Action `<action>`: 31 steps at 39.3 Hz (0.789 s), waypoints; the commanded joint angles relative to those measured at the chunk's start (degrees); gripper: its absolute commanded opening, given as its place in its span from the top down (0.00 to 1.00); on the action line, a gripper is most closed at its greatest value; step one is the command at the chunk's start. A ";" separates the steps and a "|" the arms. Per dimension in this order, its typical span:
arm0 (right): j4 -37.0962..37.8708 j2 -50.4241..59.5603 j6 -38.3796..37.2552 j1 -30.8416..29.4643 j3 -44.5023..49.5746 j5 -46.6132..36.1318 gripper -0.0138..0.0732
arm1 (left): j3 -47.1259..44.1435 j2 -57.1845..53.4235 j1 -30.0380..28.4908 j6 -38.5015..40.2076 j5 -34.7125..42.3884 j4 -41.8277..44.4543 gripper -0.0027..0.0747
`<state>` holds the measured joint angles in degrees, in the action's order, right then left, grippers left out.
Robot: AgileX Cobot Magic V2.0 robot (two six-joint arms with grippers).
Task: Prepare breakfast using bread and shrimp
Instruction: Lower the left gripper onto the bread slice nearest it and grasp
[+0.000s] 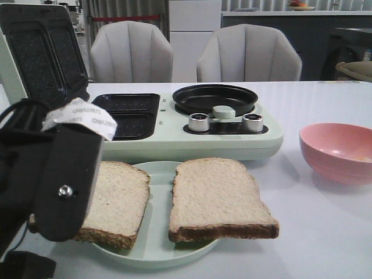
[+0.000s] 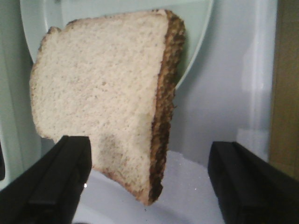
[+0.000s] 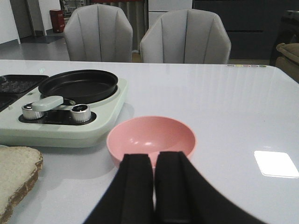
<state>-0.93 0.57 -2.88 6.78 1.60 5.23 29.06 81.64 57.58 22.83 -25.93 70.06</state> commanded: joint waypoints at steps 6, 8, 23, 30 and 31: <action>0.93 1.24 0.11 -0.32 -1.01 -4.34 0.63 | 2.50 2.52 -0.79 4.09 -0.37 6.02 0.24; 0.93 1.24 0.11 -0.32 -1.01 -4.34 0.63 | 2.86 3.12 -1.03 4.09 -0.65 6.73 0.24; 0.93 1.24 0.11 -0.32 -1.01 -4.34 0.63 | 4.14 7.04 -3.75 4.18 -1.75 10.55 0.52; 0.93 1.24 0.11 -0.32 -1.01 -4.34 0.63 | 5.36 7.72 -5.00 5.24 -1.87 11.28 0.57; 0.93 1.24 0.11 -0.32 -1.01 -4.34 0.63 | 5.36 7.72 -5.00 5.24 -2.00 11.41 0.59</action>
<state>-0.93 0.57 -2.88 6.78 1.60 5.23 32.99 90.70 52.79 26.92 -26.11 80.18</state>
